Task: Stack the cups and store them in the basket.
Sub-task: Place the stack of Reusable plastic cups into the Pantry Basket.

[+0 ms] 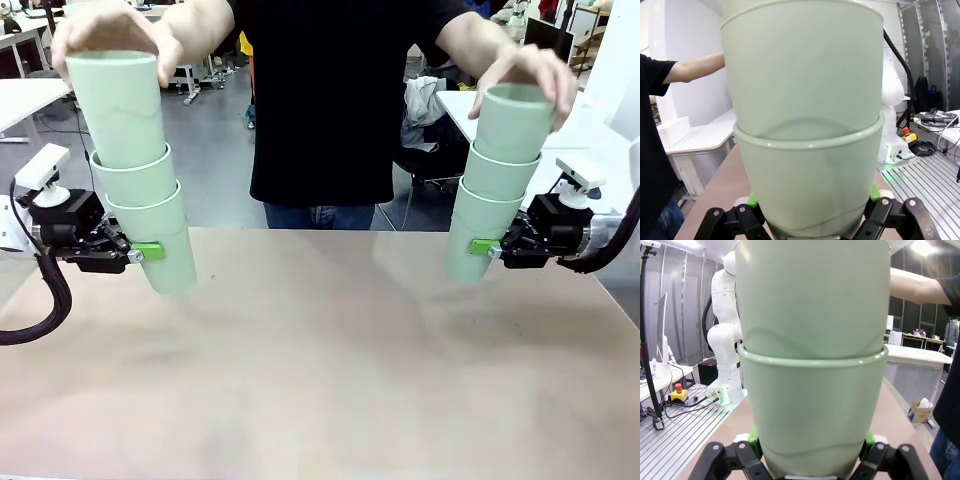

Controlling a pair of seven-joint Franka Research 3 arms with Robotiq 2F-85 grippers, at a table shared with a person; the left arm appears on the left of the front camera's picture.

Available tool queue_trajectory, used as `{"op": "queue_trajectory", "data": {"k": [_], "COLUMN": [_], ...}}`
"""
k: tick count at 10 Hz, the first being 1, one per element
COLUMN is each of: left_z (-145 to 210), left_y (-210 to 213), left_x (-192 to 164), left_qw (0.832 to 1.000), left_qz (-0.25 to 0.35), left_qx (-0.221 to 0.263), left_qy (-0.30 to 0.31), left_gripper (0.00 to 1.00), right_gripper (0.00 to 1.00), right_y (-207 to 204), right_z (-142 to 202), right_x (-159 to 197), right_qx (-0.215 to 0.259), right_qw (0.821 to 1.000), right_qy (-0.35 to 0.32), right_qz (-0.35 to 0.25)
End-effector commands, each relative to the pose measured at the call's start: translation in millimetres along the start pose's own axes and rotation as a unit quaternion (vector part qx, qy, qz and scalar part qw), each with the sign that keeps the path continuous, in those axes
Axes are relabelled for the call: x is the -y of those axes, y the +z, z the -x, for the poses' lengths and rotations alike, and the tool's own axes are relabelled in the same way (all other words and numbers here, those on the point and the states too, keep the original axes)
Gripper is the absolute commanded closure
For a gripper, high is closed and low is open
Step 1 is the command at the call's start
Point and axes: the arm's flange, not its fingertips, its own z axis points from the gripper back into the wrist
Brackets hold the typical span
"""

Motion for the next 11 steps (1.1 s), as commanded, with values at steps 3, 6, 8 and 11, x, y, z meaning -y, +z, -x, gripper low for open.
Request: {"op": "queue_trajectory", "data": {"k": [3, 6, 8, 11], "left_z": [-6.3, -6.3, -6.3, -6.3], "left_y": [0.2, 0.2, 0.2, 0.2], "left_x": [0.2, 0.2, 0.2, 0.2], "left_qw": [1.0, 1.0, 1.0, 1.0], "left_qz": [0.001, 0.001, 0.001, 0.001], "left_qx": [0.004, 0.004, 0.004, 0.004], "left_qy": [-0.001, -0.001, -0.001, -0.001], "left_gripper": [0.13, 0.13, 0.13, 0.13], "right_gripper": [0.15, 0.15, 0.15, 0.15], "right_y": [-2.2, -2.2, -2.2, -2.2], "right_z": [-2.5, -2.5, -2.5, -2.5], "right_x": [-0.1, -0.1, -0.1, -0.1], "right_qx": [0.0, 0.0, 0.0, 0.0], "right_qw": [1.0, 1.0, 1.0, 1.0], "right_qy": [0.003, 0.003, 0.003, 0.003], "right_qz": [-0.002, -0.002, -0.002, -0.002]}}
